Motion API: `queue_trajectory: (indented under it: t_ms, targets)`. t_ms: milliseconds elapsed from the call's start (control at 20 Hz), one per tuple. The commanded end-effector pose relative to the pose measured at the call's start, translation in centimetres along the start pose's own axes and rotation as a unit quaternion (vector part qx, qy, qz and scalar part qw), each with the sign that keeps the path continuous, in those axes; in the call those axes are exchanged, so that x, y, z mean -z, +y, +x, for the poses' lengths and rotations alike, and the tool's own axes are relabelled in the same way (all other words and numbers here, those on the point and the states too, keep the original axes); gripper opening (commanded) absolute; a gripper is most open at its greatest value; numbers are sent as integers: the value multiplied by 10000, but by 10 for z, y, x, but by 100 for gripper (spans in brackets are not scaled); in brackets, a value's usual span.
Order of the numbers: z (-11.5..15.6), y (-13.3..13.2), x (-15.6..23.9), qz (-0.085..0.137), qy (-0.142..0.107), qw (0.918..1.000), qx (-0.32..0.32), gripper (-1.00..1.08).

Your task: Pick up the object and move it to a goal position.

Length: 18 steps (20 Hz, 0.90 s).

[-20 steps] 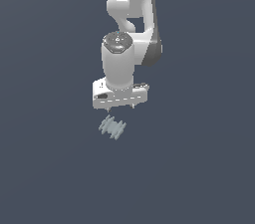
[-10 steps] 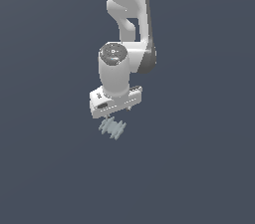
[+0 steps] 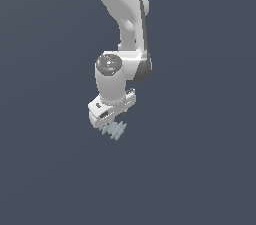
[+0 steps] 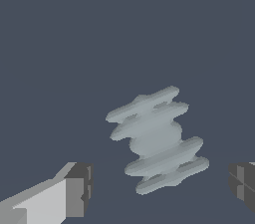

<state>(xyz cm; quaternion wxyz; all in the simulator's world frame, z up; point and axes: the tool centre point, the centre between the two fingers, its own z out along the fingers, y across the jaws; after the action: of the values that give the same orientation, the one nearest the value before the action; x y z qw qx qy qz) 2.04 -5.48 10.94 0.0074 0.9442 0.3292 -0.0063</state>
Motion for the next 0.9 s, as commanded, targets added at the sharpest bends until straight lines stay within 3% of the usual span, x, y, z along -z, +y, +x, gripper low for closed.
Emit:
queue_trajectory:
  t_ms: [0,450,850]
  targets:
    - [-1,3,-7,4,10,9995,325,100]
    - [-5,12,-31,22,53,9908,1353,100]
    - [-7,16,-43,30,84,9825,1859,100]
